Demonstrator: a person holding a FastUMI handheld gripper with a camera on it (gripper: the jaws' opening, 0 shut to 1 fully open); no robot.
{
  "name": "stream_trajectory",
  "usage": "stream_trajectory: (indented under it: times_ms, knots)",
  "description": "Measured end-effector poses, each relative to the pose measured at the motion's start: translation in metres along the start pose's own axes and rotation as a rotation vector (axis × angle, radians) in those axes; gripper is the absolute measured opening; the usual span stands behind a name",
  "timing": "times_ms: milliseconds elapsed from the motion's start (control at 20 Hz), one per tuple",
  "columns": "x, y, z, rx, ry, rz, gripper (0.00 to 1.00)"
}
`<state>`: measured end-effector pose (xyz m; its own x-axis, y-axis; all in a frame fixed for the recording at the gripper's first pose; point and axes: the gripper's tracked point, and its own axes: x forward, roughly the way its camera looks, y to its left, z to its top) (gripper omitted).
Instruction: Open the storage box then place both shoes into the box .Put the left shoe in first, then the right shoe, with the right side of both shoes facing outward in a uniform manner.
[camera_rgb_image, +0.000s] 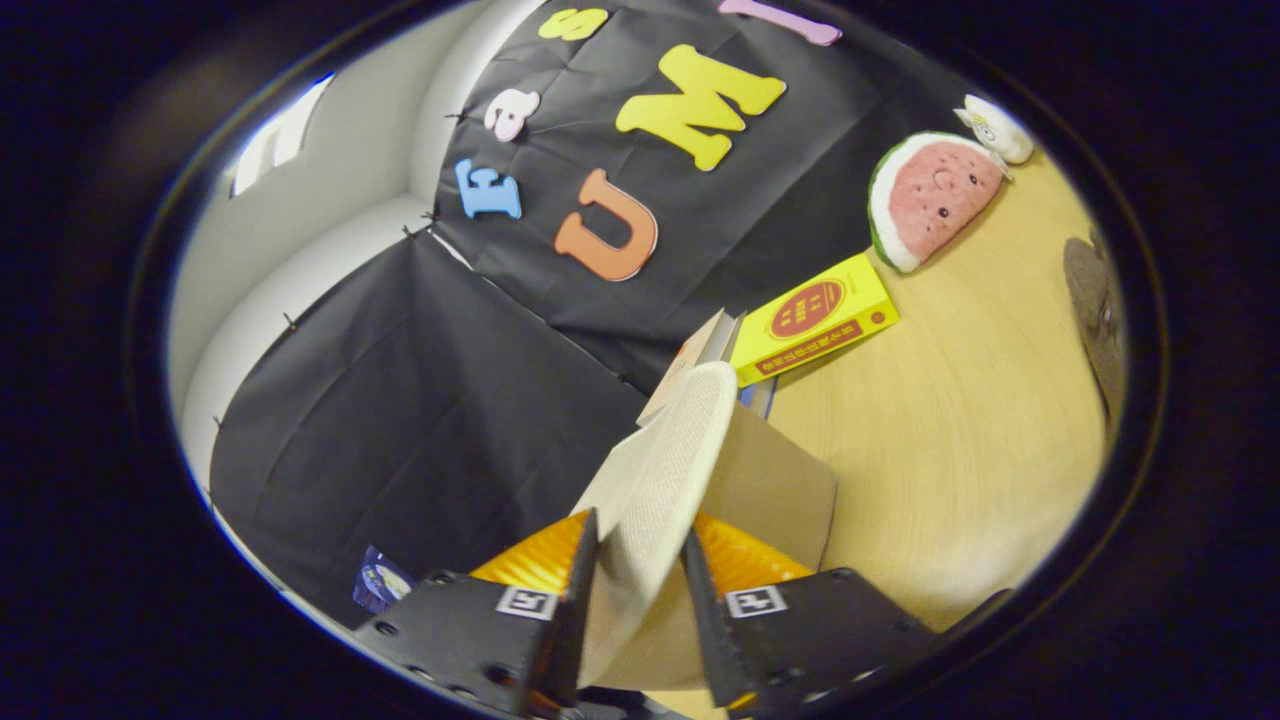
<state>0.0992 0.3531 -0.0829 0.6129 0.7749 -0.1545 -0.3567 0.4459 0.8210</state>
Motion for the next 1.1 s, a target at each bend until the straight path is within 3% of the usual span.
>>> stream_trajectory:
  times_ms: [50, 200, 350, 650, 1000, 1100]
  knots:
    - [0.001, 0.008, -0.005, -0.002, 0.017, 0.020, 0.17]
    - [0.002, 0.015, -0.006, -0.042, 0.011, 0.003, 0.18]
    - [0.000, 0.032, 0.006, -0.062, 0.021, 0.010, 0.00]
    - [0.001, 0.104, 0.025, -0.196, 0.009, 0.048, 0.00]
    - [0.051, 0.204, 0.010, -0.338, 0.041, 0.094, 0.01]
    - [0.068, 0.221, 0.002, -0.381, 0.052, 0.100, 0.07]
